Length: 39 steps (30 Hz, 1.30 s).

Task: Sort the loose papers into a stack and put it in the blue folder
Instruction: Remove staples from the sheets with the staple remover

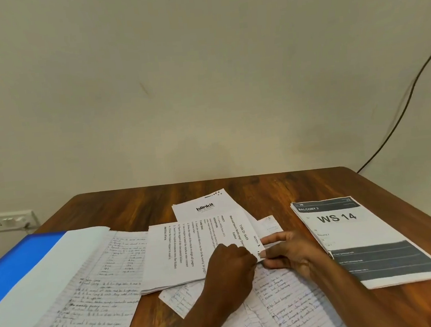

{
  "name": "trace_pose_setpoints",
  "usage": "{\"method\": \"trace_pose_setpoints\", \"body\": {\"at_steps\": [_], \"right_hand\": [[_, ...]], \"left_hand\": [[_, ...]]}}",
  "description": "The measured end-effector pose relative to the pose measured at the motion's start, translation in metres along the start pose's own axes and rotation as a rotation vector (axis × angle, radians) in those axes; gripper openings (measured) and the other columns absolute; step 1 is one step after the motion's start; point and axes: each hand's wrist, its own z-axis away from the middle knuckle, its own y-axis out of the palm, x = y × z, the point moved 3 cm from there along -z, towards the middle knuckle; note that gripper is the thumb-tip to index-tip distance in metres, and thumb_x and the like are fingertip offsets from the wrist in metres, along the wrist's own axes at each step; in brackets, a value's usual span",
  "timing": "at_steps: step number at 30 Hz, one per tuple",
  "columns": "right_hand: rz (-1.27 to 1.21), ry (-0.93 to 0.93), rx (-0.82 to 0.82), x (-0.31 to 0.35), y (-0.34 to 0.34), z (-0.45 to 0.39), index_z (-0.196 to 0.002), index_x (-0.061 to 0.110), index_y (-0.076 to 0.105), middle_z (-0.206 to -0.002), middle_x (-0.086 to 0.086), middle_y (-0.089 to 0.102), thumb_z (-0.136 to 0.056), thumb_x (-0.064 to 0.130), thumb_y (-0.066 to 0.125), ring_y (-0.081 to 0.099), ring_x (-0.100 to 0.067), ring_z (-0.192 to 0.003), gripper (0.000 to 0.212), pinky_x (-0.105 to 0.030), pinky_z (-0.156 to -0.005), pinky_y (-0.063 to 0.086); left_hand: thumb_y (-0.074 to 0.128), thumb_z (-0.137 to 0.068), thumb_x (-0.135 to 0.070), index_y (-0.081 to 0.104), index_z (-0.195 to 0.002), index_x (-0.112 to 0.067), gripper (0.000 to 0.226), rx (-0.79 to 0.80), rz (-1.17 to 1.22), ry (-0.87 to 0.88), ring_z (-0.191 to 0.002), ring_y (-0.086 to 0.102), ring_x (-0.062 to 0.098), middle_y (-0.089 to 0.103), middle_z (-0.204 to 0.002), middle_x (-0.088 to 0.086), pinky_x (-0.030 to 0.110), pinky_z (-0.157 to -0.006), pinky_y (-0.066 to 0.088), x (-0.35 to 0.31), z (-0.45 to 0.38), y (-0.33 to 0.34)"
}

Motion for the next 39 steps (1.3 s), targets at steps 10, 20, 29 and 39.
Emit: {"method": "trace_pose_setpoints", "body": {"at_steps": [10,20,29,39], "right_hand": [[-0.037,0.079,0.034,0.006,0.003,0.005,-0.118,-0.009,0.067,-0.107,-0.027,0.077,-0.079,-0.023,0.074,0.076,-0.042,-0.1,0.041,-0.037,-0.066,0.067],[0.561,-0.237,-0.497,0.021,-0.049,0.039,-0.093,0.012,0.075,-0.081,-0.01,0.078,-0.082,0.003,0.086,0.077,-0.024,-0.064,0.018,-0.031,-0.061,0.063],[0.973,-0.172,-0.681,0.012,-0.091,0.072,-0.092,0.02,0.063,-0.099,0.004,0.065,-0.071,0.046,0.095,0.058,-0.01,-0.074,0.046,-0.025,-0.065,0.047],[1.056,-0.063,-0.593,0.01,-0.08,0.061,-0.094,0.019,0.062,-0.091,0.004,0.07,-0.065,0.048,0.097,0.07,-0.015,-0.074,0.054,-0.026,-0.065,0.05]], "left_hand": [[0.088,-0.082,-0.031,0.079,-0.084,-0.027,0.01,-0.042,-0.132,0.095,-0.062,0.059,0.01,0.075,-0.078,-0.009,0.025,-0.069,0.046,-0.005,0.002,0.002],[0.082,-0.09,-0.027,0.08,-0.084,-0.026,0.006,-0.035,-0.128,0.135,-0.062,0.058,0.009,0.069,-0.07,-0.009,0.024,-0.072,0.044,0.0,0.001,0.008],[0.084,-0.088,-0.024,0.081,-0.08,-0.026,0.009,-0.051,-0.095,0.118,-0.061,0.061,0.009,0.072,-0.069,-0.009,0.028,-0.069,0.049,0.002,-0.002,0.012],[0.086,-0.085,-0.021,0.078,-0.076,-0.025,0.012,-0.069,-0.091,0.117,-0.058,0.055,0.01,0.067,-0.064,-0.009,0.028,-0.066,0.047,0.001,-0.003,0.009]]}}
